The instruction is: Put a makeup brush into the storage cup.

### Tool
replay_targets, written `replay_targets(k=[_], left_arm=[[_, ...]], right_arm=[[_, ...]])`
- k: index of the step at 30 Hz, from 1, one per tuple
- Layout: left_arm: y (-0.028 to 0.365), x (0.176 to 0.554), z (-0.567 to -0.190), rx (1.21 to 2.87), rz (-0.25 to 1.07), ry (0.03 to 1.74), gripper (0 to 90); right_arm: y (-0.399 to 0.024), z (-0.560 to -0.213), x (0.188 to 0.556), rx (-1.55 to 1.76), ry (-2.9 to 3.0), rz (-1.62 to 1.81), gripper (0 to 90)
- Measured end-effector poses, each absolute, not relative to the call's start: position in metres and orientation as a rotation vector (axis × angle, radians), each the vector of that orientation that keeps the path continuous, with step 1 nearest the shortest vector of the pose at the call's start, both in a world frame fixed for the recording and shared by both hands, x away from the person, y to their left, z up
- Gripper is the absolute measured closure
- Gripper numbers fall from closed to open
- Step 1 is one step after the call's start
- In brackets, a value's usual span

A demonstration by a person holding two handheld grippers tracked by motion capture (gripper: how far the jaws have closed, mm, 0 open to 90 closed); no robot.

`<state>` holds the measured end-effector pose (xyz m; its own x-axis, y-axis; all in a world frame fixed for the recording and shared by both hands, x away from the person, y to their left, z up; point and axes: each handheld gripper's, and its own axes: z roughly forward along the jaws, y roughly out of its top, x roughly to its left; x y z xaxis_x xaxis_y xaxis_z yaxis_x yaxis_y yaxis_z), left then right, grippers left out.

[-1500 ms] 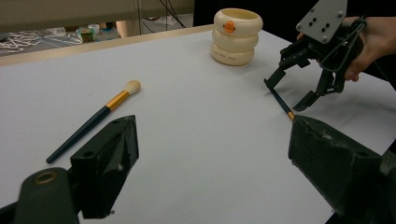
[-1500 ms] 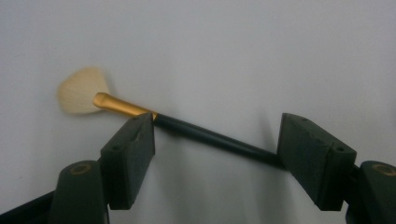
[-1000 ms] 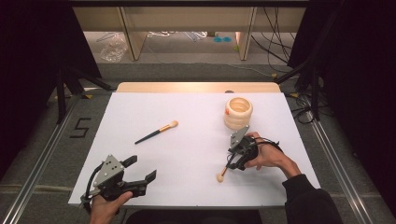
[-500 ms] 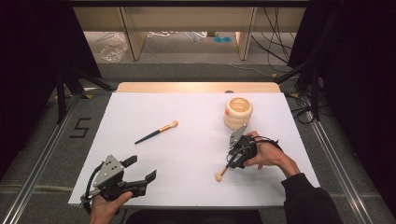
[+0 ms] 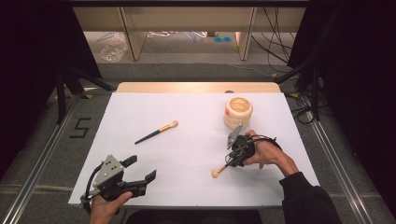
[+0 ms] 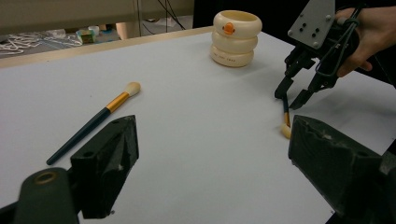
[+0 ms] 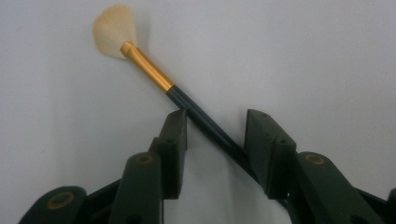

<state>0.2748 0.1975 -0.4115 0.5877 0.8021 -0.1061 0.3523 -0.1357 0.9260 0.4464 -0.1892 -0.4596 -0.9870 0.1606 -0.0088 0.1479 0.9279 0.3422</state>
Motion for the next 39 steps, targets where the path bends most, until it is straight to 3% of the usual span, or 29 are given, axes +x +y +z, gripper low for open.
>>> replay_targets(k=[23,39], left_arm=[[0.198,0.275,-0.412,1.725,0.510,0.951,15.7],[0.198,0.275,-0.411,1.728,0.516,0.955,15.7]], right_arm=[[-0.177,-0.454,0.444,0.225,3.092,0.344,78.4],[-0.166,-0.453,0.443,0.247,3.105,0.223,82.1]])
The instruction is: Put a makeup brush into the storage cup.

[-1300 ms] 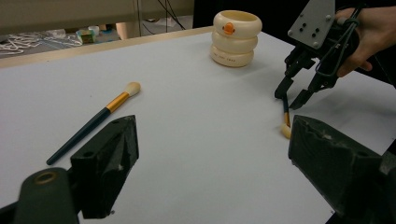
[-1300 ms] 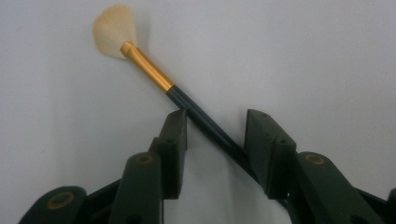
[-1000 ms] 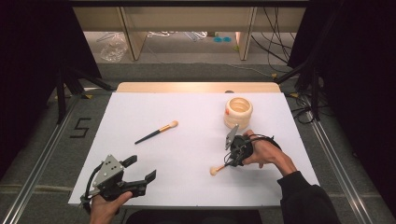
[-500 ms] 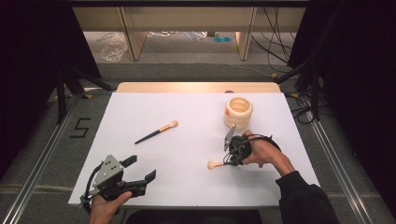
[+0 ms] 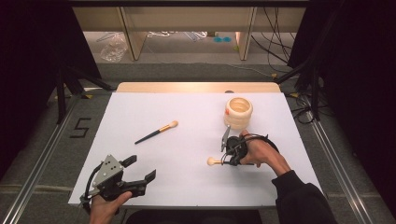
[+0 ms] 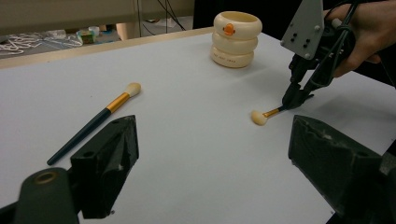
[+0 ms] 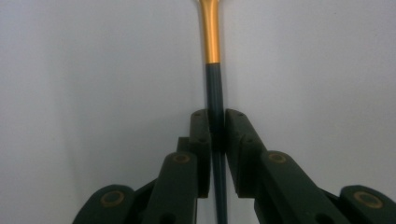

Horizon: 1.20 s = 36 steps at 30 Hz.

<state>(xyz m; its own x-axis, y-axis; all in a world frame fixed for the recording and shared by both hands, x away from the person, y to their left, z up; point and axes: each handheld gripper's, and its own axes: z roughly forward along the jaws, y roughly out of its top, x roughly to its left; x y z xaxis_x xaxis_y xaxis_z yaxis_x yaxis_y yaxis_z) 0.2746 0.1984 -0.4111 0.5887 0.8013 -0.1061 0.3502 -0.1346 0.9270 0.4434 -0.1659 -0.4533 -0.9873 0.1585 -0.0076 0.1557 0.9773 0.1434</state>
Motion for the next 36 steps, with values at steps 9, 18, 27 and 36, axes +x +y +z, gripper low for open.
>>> replay_targets(k=[9,18,27,36], left_arm=[[0.199,0.275,-0.411,1.727,0.516,0.954,15.7],[0.199,0.275,-0.411,1.723,0.514,0.956,15.7],[0.199,0.275,-0.411,1.721,0.513,0.958,15.7],[0.200,0.275,-0.410,1.719,0.512,0.956,15.7]], right_arm=[[-0.161,-0.453,0.444,0.218,3.091,0.143,83.4],[-0.163,-0.448,0.444,0.219,3.080,0.162,83.6],[-0.169,-0.438,0.445,0.267,3.050,0.275,83.6],[-0.173,-0.429,0.446,0.297,3.004,0.399,83.6]])
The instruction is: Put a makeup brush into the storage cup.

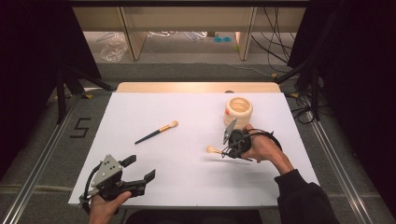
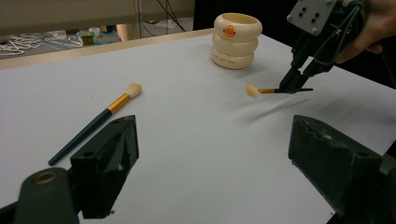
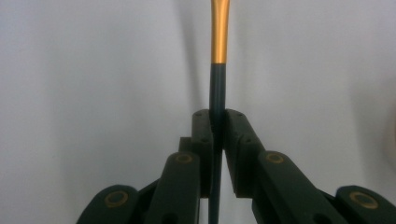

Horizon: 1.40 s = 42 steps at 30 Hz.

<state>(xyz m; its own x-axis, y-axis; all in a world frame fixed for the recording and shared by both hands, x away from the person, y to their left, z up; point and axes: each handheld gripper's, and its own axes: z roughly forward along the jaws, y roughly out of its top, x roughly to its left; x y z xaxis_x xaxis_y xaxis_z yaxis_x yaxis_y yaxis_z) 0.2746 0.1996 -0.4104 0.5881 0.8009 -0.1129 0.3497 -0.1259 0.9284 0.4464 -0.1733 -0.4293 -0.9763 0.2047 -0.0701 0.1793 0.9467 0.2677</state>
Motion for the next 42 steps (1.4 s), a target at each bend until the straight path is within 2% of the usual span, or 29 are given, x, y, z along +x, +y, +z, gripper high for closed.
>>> replay_targets(k=[42], left_arm=[[0.200,0.275,-0.410,1.717,0.520,0.956,15.7]], right_arm=[[-0.210,-0.385,0.455,0.509,2.628,1.088,83.6]])
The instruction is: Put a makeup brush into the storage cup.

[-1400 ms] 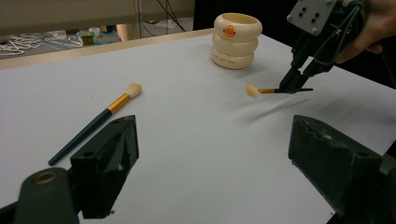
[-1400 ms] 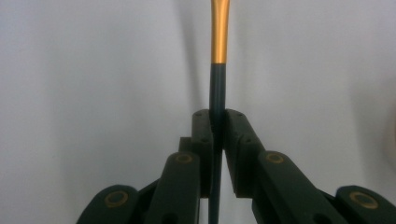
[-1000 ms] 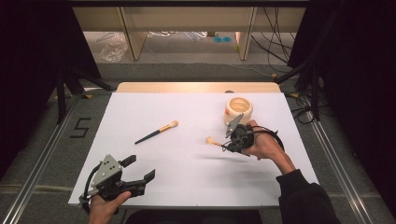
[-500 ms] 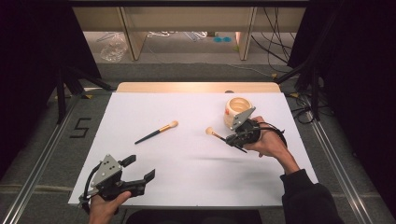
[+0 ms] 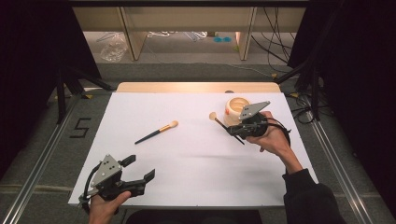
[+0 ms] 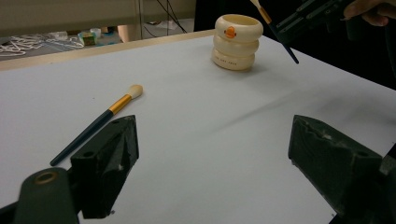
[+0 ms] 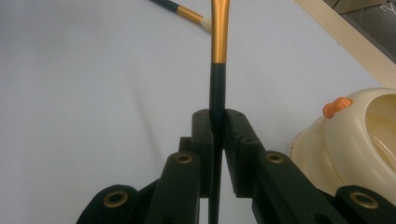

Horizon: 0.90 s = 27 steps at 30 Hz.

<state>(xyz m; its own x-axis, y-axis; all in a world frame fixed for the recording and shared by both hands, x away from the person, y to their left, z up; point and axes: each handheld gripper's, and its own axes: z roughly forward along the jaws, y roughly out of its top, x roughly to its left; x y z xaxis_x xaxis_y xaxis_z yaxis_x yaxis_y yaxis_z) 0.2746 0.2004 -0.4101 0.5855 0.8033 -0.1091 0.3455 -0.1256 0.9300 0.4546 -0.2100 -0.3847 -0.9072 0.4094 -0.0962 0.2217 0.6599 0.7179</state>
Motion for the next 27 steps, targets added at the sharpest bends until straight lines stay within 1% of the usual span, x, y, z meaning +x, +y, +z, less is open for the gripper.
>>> replay_targets(k=[27], left_arm=[[0.200,0.275,-0.410,1.716,0.521,0.956,15.7]], right_arm=[[-0.227,-0.374,0.459,0.592,2.434,1.354,83.6]])
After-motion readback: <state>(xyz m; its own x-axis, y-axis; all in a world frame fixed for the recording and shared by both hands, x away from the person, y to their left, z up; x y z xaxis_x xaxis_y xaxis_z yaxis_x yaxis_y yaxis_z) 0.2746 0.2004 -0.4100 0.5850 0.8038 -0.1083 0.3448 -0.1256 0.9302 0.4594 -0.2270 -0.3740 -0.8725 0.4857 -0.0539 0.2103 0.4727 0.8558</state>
